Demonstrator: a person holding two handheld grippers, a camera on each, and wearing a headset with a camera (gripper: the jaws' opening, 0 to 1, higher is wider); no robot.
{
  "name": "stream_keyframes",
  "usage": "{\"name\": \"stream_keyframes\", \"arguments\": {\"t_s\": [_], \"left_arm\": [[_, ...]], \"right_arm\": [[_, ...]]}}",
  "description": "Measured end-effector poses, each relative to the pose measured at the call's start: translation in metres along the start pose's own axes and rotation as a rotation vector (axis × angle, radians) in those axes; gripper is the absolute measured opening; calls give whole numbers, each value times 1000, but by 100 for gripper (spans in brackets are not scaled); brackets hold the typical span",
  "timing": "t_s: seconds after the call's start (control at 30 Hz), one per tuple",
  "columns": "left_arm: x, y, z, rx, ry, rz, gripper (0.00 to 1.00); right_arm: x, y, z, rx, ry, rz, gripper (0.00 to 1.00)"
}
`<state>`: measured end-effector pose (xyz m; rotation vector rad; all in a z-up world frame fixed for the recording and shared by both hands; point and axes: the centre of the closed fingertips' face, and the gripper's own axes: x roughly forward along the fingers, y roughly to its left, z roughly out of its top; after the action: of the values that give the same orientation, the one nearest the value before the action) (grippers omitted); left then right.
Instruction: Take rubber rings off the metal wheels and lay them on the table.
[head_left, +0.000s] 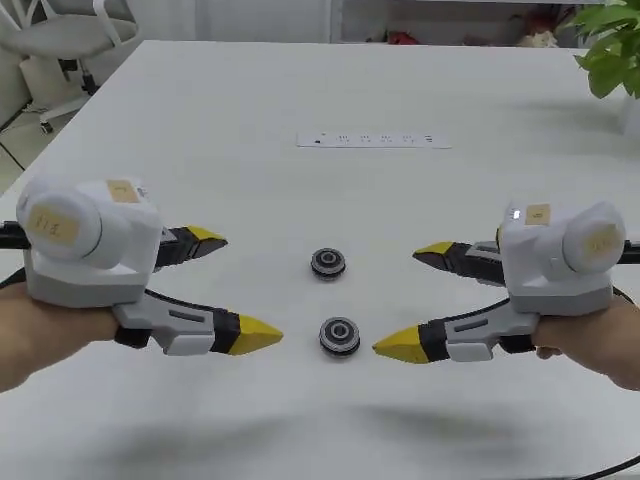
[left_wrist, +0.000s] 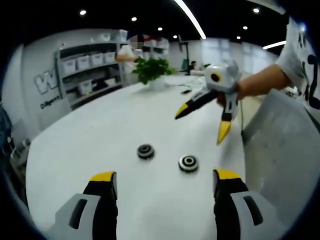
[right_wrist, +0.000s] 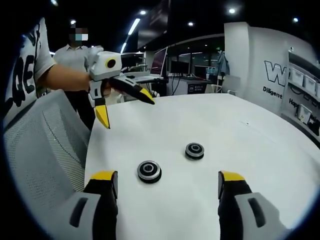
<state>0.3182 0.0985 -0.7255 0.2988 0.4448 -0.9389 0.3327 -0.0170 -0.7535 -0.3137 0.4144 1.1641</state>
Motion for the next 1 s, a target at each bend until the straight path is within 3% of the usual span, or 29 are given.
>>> {"name": "stream_keyframes", "arguments": {"t_s": [0.33, 1.0], "left_arm": [[17, -3, -1, 1, 4, -40, 73], [51, -23, -10, 14, 50, -142, 55]], "right_arm": [[13, 3, -5, -7, 9, 42, 68], [34, 18, -19, -34, 59, 125, 52]]}}
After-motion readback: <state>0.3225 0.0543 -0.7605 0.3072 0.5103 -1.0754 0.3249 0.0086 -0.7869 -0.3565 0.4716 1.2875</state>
